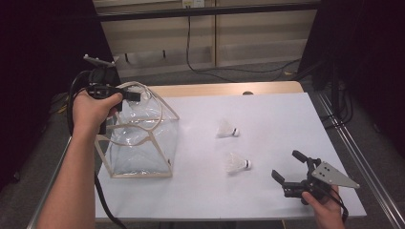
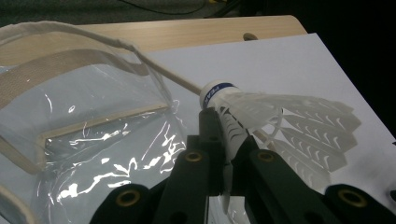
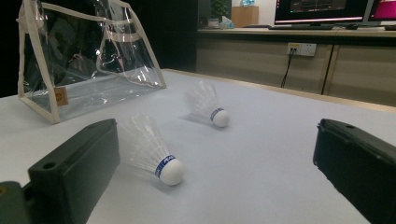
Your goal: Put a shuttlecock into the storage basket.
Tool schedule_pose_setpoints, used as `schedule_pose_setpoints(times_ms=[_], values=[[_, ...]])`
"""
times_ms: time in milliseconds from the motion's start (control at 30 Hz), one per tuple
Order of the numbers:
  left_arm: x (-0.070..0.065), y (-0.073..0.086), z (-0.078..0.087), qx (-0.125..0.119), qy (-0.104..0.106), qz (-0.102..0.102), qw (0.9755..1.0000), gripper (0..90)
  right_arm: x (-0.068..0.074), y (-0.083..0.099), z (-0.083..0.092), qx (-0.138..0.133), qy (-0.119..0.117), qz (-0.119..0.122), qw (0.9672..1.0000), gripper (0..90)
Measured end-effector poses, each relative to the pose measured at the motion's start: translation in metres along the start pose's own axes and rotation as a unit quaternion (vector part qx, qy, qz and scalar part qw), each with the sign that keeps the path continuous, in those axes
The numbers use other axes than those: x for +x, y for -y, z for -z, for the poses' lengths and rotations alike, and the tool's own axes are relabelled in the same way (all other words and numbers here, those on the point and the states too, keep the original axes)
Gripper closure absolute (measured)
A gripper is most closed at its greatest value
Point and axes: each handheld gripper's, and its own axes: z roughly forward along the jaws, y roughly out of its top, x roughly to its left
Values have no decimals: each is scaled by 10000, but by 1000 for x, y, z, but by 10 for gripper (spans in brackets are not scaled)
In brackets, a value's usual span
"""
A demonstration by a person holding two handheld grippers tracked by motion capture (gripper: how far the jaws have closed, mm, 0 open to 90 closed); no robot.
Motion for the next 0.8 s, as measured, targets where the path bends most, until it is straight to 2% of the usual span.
schedule_pose_setpoints(times_ms=[267,500,533,733,800], values=[[9,4,-4,-50,-165,129,9998,891,0,0,0,6,4,-6,10000,0],[13,5,-6,-77,-207,234,9995,891,0,0,0,-1,7,-10,10000,0],[14,5,-6,3,-197,183,9996,891,0,0,0,-3,7,-9,10000,0],[18,8,-8,-96,-267,313,9991,890,0,0,0,-3,17,-13,10000,0],[19,8,-8,-46,-293,298,9991,890,0,0,0,-3,13,-10,10000,1]])
